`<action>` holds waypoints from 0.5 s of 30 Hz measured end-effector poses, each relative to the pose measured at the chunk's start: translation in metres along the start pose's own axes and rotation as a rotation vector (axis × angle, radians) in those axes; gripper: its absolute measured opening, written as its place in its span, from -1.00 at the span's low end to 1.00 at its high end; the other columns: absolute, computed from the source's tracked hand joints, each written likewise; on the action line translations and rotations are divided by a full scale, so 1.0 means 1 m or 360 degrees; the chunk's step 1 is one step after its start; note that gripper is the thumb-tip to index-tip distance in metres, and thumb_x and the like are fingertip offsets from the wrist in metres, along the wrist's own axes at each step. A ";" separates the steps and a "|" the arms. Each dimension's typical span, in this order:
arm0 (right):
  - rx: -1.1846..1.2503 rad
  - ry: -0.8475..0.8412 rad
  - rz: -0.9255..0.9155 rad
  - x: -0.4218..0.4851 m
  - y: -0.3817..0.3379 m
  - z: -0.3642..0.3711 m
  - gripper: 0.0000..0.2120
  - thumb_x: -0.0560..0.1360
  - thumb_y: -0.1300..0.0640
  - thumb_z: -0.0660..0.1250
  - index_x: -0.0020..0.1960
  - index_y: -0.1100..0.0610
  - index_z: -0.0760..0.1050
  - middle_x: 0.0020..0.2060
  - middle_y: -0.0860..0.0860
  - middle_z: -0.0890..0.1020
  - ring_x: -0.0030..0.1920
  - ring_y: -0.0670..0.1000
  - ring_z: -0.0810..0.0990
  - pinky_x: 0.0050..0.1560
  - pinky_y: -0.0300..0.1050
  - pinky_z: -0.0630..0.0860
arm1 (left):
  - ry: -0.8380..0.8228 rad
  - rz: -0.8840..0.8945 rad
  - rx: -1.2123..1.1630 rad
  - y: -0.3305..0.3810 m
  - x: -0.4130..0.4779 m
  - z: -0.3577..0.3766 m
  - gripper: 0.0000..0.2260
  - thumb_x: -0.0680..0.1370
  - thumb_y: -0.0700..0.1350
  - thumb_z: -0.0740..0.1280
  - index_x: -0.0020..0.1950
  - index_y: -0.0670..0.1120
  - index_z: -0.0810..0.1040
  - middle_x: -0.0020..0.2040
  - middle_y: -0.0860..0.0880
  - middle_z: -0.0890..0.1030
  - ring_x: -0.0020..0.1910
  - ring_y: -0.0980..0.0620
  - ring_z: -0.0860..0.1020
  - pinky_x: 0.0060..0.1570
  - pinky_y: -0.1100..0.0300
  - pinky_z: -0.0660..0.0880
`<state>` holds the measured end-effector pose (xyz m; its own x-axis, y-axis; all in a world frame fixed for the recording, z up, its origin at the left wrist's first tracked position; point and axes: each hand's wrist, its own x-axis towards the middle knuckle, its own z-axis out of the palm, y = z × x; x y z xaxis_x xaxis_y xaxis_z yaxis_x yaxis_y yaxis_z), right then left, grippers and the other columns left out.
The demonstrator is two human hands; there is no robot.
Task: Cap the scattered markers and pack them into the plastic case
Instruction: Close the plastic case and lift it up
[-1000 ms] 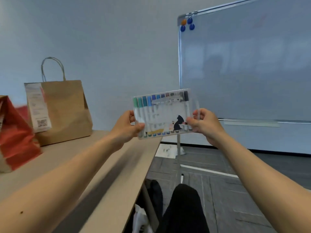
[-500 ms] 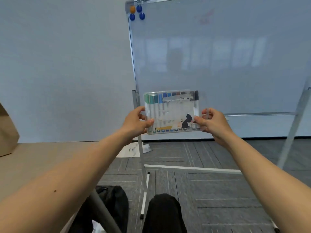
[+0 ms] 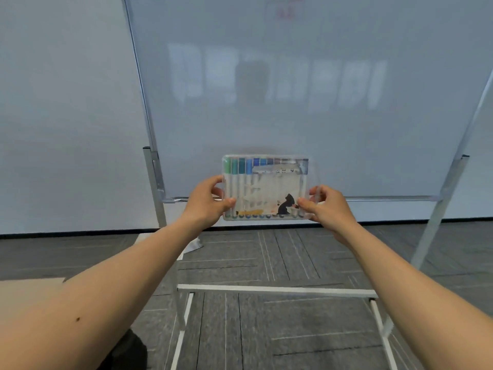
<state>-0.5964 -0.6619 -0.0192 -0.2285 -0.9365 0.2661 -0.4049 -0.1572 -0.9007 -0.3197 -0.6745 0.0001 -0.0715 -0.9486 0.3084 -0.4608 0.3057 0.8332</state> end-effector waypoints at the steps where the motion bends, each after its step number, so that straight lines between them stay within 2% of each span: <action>1: -0.0044 0.0013 -0.0018 0.010 0.005 -0.004 -0.74 0.42 0.04 0.53 -0.04 0.11 0.51 -0.09 0.00 0.57 0.04 0.14 0.62 0.07 0.25 0.59 | 0.0011 0.0002 0.0008 -0.001 0.009 0.008 -0.64 0.52 -0.13 0.44 0.30 0.04 0.51 0.00 -0.02 0.56 0.00 -0.06 0.60 0.07 -0.12 0.60; 6: -0.0165 0.0028 -0.0045 0.056 0.029 -0.025 -0.77 0.42 -0.01 0.52 -0.12 0.05 0.50 -0.05 -0.07 0.58 0.04 0.10 0.61 0.10 0.25 0.58 | 0.0082 0.0017 0.0049 -0.003 0.049 0.055 -0.60 0.53 -0.12 0.44 0.36 -0.01 0.49 0.02 -0.01 0.57 -0.05 -0.01 0.60 -0.07 0.10 0.56; 9: -0.0215 0.0049 -0.0051 0.078 0.046 -0.034 -0.76 0.42 -0.02 0.52 -0.13 0.04 0.48 -0.05 -0.08 0.58 0.03 0.10 0.61 0.08 0.23 0.59 | 0.0132 -0.0022 0.0023 -0.006 0.068 0.081 -0.59 0.52 -0.14 0.45 0.35 -0.02 0.50 0.00 -0.01 0.56 -0.03 -0.07 0.61 0.01 -0.01 0.60; 12: -0.0228 0.0069 -0.0030 0.092 0.063 -0.036 -0.70 0.42 -0.01 0.52 0.02 0.13 0.53 -0.06 -0.10 0.57 0.02 0.08 0.61 0.10 0.20 0.58 | 0.0155 -0.0073 0.0012 -0.009 0.081 0.101 -0.59 0.52 -0.16 0.45 0.36 -0.04 0.49 0.07 -0.06 0.57 -0.01 -0.07 0.61 -0.05 0.07 0.59; 15: -0.0273 0.0119 -0.0052 0.102 0.076 -0.038 -0.61 0.45 0.02 0.50 0.16 0.19 0.53 0.05 0.00 0.59 0.06 0.00 0.54 0.08 -0.06 0.49 | 0.0172 -0.0086 0.0018 -0.010 0.094 0.117 -0.58 0.52 -0.16 0.44 0.37 -0.06 0.48 0.11 -0.09 0.58 0.03 -0.09 0.60 0.01 0.04 0.58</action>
<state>-0.6838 -0.7577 -0.0473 -0.2754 -0.9049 0.3246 -0.5565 -0.1252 -0.8214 -0.4250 -0.7761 -0.0329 0.0490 -0.9490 0.3115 -0.4714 0.2530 0.8449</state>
